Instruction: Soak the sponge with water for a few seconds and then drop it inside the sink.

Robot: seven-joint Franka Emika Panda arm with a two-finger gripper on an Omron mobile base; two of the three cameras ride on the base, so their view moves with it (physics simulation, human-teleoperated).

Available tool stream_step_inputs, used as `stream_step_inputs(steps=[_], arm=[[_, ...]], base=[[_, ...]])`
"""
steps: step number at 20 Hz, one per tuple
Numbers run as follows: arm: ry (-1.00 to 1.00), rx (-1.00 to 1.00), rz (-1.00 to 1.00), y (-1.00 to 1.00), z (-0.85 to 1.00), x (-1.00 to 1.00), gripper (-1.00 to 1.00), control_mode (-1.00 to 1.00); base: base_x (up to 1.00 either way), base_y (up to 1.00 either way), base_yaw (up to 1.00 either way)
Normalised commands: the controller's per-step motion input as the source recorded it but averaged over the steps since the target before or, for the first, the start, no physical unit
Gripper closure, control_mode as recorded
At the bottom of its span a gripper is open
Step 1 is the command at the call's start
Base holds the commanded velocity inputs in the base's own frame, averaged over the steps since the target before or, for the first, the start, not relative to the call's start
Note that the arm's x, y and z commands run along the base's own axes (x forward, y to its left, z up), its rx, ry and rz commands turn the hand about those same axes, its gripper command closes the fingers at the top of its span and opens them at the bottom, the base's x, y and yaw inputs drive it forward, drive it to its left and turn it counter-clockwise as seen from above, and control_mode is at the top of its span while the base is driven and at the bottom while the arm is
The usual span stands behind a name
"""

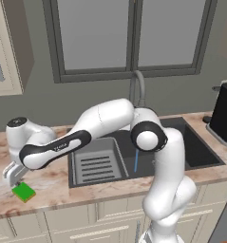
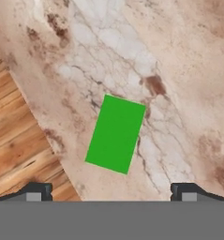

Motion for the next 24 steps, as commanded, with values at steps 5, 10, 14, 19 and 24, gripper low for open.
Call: stream_step_inputs(steps=[5, 10, 14, 19, 24], arm=[[0.0, 0.0, -0.01, 0.0, -0.25, 0.01, -1.0, -1.0], [0.01, 0.0, -0.05, 0.0, -0.18, 0.01, -1.0, -1.0], [0.0, 0.0, -0.08, 0.0, -0.08, 0.04, -1.0, -1.0], [0.0, 0.0, -0.09, 0.0, 0.0, 0.05, -1.0, -1.0], [0.0, 0.0, -0.04, 0.0, -0.02, 0.0, -1.0, -1.0]], base=[[0.0, 0.0, 0.0], [0.0, 0.0, 0.0], [0.0, 0.0, 0.0], [0.0, 0.0, 0.0], [0.0, 0.0, 0.0]])
